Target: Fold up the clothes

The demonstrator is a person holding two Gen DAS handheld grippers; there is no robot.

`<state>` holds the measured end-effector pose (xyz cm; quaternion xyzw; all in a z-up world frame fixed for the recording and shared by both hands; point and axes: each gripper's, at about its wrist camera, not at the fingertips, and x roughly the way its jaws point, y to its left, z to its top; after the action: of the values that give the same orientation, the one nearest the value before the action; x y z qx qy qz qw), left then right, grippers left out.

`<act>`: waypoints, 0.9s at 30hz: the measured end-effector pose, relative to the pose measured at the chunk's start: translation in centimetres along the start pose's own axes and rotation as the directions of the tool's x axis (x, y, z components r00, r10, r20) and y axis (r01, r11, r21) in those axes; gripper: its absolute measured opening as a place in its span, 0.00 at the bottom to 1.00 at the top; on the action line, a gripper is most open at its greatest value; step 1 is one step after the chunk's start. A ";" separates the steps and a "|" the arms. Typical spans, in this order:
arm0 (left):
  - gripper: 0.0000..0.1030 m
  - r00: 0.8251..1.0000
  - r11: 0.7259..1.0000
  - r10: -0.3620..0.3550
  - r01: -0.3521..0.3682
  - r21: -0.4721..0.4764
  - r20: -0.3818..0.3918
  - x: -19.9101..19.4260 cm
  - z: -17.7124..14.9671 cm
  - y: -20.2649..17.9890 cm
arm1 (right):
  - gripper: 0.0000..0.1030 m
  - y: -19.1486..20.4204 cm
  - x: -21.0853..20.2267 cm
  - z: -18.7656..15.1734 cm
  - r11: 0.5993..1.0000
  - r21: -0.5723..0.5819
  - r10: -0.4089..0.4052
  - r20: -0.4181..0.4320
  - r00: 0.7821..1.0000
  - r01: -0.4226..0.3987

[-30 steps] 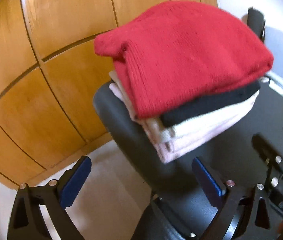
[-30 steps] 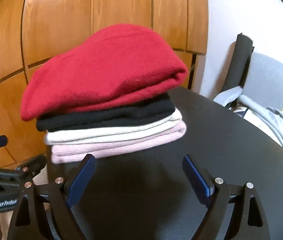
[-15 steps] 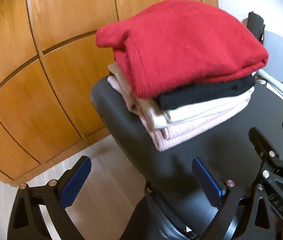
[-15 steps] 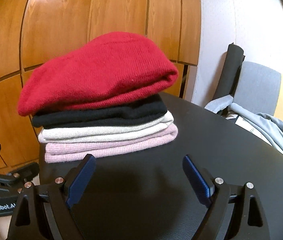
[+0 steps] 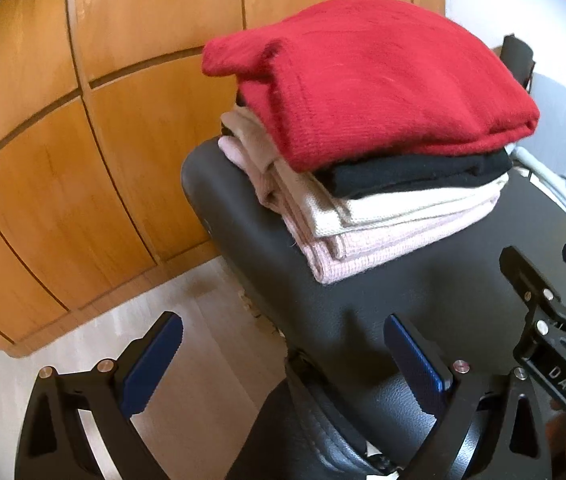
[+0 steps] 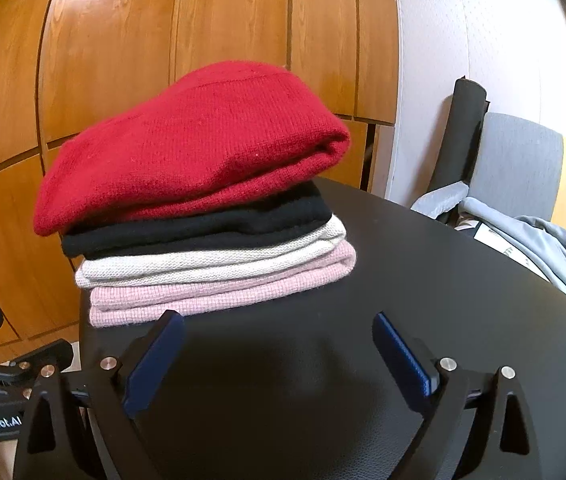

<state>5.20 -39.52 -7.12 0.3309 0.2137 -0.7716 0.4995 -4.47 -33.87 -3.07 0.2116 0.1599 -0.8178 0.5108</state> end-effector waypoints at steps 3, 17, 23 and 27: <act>0.99 1.000 1.000 0.006 -0.006 -0.026 0.000 0.1 0.1 0.3 | 0.95 0.0 0.0 0.0 1.000 -0.003 0.000 -0.001 1.000 0.000; 0.95 1.000 0.998 -0.007 0.007 -0.061 -0.007 0.2 0.0 0.9 | 0.95 -0.4 0.0 -0.1 1.000 0.010 0.007 -0.013 1.000 -0.007; 0.86 1.000 1.000 -0.018 0.017 -0.025 -0.008 -0.2 -0.2 0.3 | 0.95 -0.4 0.2 -0.1 1.000 0.012 0.024 -0.017 1.000 -0.023; 0.85 1.000 1.000 -0.011 0.011 -0.009 -0.012 0.0 -0.2 -0.1 | 0.95 -0.3 0.2 -0.2 1.000 0.011 0.028 -0.013 1.000 -0.028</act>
<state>5.12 -39.39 -7.27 0.3320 0.2219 -0.7713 0.4956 -4.76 -33.79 -3.31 0.2221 0.1560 -0.8099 0.5201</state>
